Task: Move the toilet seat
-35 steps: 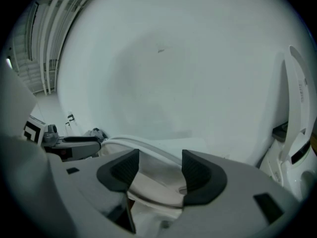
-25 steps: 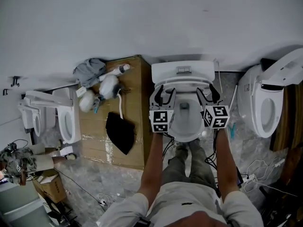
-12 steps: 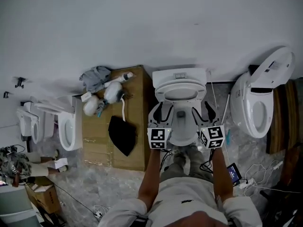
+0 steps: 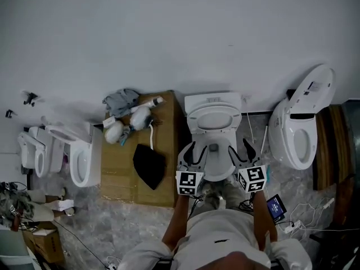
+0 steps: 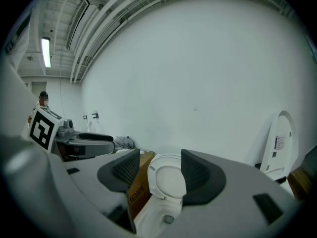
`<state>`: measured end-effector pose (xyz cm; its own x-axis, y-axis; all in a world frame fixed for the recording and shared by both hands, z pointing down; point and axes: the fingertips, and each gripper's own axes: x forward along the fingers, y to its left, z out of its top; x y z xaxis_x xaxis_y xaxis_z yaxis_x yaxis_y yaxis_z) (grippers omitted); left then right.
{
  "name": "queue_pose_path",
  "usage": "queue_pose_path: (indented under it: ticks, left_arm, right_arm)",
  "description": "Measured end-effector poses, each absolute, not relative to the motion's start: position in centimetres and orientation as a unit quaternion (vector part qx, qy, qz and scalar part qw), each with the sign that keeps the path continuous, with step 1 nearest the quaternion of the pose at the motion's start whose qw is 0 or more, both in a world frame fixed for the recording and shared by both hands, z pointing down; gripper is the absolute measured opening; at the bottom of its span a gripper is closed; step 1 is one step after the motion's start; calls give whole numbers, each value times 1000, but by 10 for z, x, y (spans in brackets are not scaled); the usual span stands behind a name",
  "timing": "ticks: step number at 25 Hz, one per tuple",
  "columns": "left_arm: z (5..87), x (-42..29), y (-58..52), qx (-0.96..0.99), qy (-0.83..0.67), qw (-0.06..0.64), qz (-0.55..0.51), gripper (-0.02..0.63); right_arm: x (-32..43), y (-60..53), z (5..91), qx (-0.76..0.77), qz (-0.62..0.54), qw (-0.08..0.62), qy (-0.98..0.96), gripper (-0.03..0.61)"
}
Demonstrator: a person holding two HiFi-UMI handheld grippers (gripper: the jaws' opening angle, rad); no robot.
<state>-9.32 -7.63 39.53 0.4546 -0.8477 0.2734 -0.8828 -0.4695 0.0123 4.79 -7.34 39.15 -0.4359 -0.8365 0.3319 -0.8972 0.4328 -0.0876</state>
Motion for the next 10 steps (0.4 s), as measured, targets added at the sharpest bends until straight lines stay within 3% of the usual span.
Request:
queue_pose_path:
  ticks: [10]
  left_arm:
    - [377,-98,-52,858,-497,69,110,202]
  right_arm:
    - [37,-45,378,515,125,126,-839,275]
